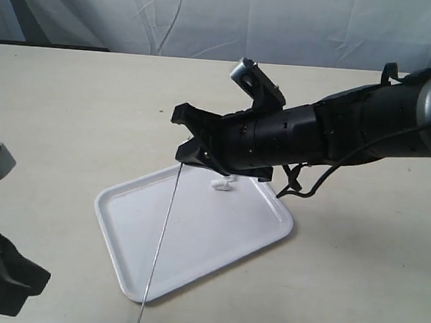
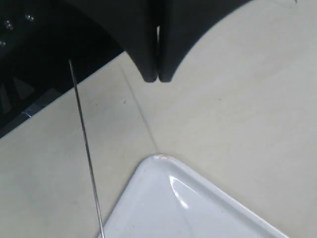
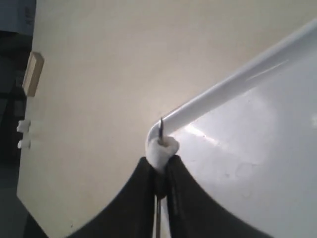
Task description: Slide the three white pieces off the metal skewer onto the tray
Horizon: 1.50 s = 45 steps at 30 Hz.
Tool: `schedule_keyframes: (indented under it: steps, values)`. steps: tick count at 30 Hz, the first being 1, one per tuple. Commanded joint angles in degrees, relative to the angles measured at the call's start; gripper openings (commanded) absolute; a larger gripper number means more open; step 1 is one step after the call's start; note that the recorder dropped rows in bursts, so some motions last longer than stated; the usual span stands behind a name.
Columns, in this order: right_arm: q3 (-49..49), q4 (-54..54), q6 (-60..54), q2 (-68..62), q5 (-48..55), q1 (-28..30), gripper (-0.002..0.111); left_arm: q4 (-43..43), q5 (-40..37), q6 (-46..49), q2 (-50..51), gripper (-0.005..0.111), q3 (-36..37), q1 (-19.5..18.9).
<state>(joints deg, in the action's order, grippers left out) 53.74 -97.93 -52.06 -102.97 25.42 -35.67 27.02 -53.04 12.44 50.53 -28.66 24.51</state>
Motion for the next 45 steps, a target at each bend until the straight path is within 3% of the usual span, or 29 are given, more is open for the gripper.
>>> schedule_keyframes:
  steps: [1,5,7,14,33,38,45]
  values:
    - [0.08,0.43,-0.65,0.57,4.95,0.24,-0.001,2.85,3.06,1.69,2.91,0.014,0.70,0.20]
    - [0.08,0.68,-0.88,0.57,7.10,0.24,-0.001,9.16,4.25,7.27,6.22,0.036,2.34,0.20]
    - [0.08,1.03,-0.88,0.57,7.35,0.24,-0.001,12.40,4.50,8.55,7.23,0.041,2.33,0.20]
    - [0.08,1.37,-1.44,0.57,9.36,0.24,-0.001,28.34,4.65,21.48,10.03,0.041,2.33,0.20]
    - [0.08,-1.15,-4.90,0.57,15.04,0.24,-0.001,39.29,3.78,33.07,21.91,0.041,2.33,0.20]
    - [0.08,-1.43,-5.05,0.57,14.92,0.24,-0.001,48.17,2.31,40.21,23.43,0.041,2.33,0.20]
    - [0.08,-1.54,-5.16,0.57,14.92,0.24,-0.001,48.51,2.14,42.17,23.43,0.025,2.33,0.20]
